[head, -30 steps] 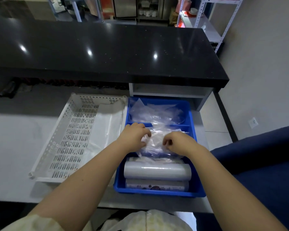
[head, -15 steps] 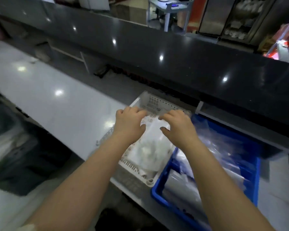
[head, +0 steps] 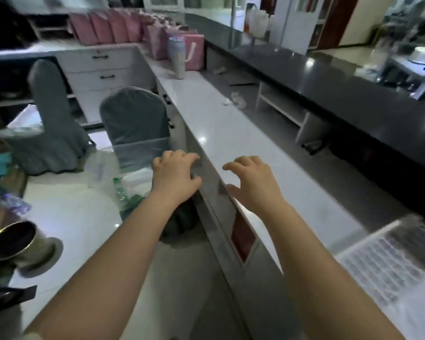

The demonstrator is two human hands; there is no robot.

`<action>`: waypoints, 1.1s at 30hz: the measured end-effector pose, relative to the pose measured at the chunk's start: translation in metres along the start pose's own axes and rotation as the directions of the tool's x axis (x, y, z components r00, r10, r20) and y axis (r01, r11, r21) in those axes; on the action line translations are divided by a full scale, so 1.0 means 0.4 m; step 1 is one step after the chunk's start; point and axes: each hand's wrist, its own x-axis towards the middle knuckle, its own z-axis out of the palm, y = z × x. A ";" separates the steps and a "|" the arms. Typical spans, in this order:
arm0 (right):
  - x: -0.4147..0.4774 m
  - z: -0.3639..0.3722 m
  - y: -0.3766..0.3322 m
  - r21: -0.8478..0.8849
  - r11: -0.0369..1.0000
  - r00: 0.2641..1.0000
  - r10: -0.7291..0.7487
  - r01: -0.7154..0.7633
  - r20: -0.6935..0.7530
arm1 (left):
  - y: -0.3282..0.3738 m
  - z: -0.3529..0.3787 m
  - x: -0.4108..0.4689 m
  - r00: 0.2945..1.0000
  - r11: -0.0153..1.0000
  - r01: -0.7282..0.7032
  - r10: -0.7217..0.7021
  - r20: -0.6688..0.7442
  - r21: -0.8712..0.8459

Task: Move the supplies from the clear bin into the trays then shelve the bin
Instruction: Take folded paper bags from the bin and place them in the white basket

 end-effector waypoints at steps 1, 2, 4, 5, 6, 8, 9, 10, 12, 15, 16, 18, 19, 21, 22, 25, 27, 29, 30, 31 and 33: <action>0.059 0.031 -0.049 0.014 1.000 1.000 -0.026 0.026 -0.006 | -0.075 -0.011 0.020 1.000 1.000 0.018 -0.018 -0.009 0.018; 0.115 0.061 -0.095 0.029 0.998 0.999 -0.048 0.048 -0.006 | -0.145 -0.021 0.041 0.999 0.999 0.038 -0.037 -0.021 0.030; 0.216 0.119 -0.175 0.056 0.995 0.997 -0.080 0.080 0.001 | -0.271 -0.039 0.079 0.995 0.995 0.091 -0.089 -0.050 0.028; 0.260 0.147 -0.209 0.075 0.993 0.996 -0.091 0.091 0.002 | -0.329 -0.045 0.097 0.992 0.993 0.116 -0.114 -0.061 0.019; 0.300 0.175 -0.238 0.092 0.991 0.995 -0.099 0.097 0.009 | -0.382 -0.049 0.112 0.988 0.990 0.138 -0.137 -0.064 0.012; 0.369 0.230 -0.280 0.106 0.988 0.991 -0.119 0.113 0.055 | -0.475 -0.043 0.136 0.982 0.983 0.182 -0.182 -0.045 0.000; 0.401 0.258 -0.293 0.108 0.987 0.988 -0.128 0.119 0.086 | -0.518 -0.033 0.146 0.978 0.979 0.206 -0.206 -0.025 -0.006; 0.431 0.286 -0.302 0.110 0.986 0.984 -0.135 0.122 0.113 | -0.557 -0.019 0.155 0.973 0.973 0.231 -0.231 -0.004 -0.007; 0.491 0.340 -0.309 0.115 0.986 0.978 -0.141 0.124 0.152 | -0.627 0.017 0.173 0.960 0.960 0.278 -0.278 0.032 -0.002; 0.578 0.427 -0.306 0.131 0.984 0.966 -0.145 0.119 0.214 | -0.712 0.082 0.208 0.938 0.941 0.339 -0.337 0.082 -0.011; 0.610 0.459 -0.301 0.136 0.984 0.960 -0.148 0.118 0.237 | -0.736 0.107 0.225 0.931 0.935 0.354 -0.351 0.098 -0.013; 0.674 0.524 -0.285 0.148 0.982 0.954 -0.150 0.114 0.261 | -0.779 0.155 0.266 0.922 0.928 0.371 -0.368 0.117 -0.004; 0.709 0.559 -0.273 0.157 0.981 0.952 -0.151 0.112 0.267 | -0.802 0.180 0.291 0.919 0.926 0.377 -0.375 0.124 0.004; 0.789 0.636 -0.246 0.167 0.980 0.946 -0.155 0.111 0.285 | -0.850 0.241 0.350 0.912 0.921 0.388 -0.388 0.134 0.027; 0.837 0.685 -0.229 0.170 0.979 0.941 -0.159 0.112 0.300 | -0.878 0.279 0.388 0.904 0.915 0.403 -0.403 0.141 0.036; 0.971 0.836 -0.173 0.198 0.973 0.905 -0.188 0.119 0.381 | -0.951 0.403 0.499 0.865 0.888 0.456 -0.458 0.206 0.058; 1.047 0.932 -0.134 0.219 0.970 0.857 -0.197 0.101 0.476 | -0.981 0.488 0.561 0.821 0.871 0.486 -0.483 0.304 0.070; 1.106 1.018 -0.096 0.233 0.969 0.791 -0.203 0.079 0.577 | -0.999 0.569 0.606 0.769 0.860 0.504 -0.490 0.410 0.082; 1.131 1.057 -0.079 0.239 0.968 0.758 -0.209 0.072 0.618 | -1.006 0.606 0.622 0.744 0.856 0.509 -0.490 0.453 0.091; 1.153 1.095 -0.064 0.248 0.966 0.727 -0.217 0.066 0.652 | -1.013 0.642 0.636 0.724 0.853 0.513 -0.490 0.485 0.096; 1.193 1.168 -0.042 0.266 0.963 0.669 -0.232 0.054 0.706 | -1.029 0.703 0.660 0.698 0.848 0.521 -0.487 0.526 0.093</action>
